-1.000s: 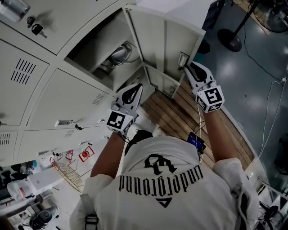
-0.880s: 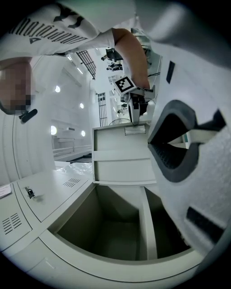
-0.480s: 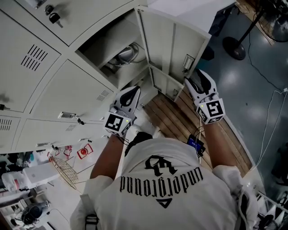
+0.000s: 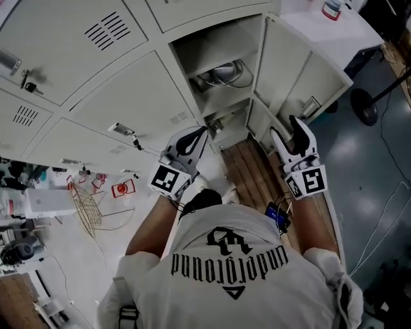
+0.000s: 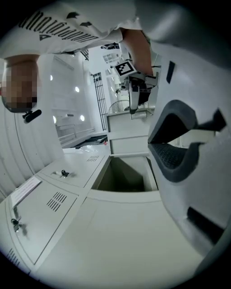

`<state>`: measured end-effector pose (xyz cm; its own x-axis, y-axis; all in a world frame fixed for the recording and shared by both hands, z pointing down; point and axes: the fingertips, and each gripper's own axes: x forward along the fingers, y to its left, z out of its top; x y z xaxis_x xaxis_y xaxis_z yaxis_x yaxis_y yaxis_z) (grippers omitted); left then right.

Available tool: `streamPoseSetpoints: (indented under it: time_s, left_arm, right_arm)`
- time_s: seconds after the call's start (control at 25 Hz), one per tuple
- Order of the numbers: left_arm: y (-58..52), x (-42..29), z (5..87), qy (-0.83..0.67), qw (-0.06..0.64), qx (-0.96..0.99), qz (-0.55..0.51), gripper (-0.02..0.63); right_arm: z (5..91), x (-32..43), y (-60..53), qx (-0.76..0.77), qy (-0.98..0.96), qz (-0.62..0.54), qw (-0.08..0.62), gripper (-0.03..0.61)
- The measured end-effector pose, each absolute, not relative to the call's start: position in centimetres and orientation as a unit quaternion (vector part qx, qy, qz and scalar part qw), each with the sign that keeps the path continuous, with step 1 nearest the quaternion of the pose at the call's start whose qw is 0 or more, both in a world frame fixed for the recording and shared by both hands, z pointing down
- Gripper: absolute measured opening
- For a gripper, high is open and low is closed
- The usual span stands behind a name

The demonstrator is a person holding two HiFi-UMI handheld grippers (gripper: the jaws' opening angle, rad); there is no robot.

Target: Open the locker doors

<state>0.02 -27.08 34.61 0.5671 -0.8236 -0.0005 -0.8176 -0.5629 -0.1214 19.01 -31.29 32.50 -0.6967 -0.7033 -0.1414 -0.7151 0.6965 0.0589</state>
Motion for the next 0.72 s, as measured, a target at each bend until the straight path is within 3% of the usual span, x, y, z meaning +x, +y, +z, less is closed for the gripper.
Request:
streamPoseSetpoints:
  time_s: [0.72]
  left_arm:
    - [-16.8, -18.0, 29.0, 0.604, 0.086, -0.792, -0.017, 0.008]
  right_arm:
    - [27.0, -5.1, -24.5, -0.177, 0.976, 0.091, 0.085, 0.245]
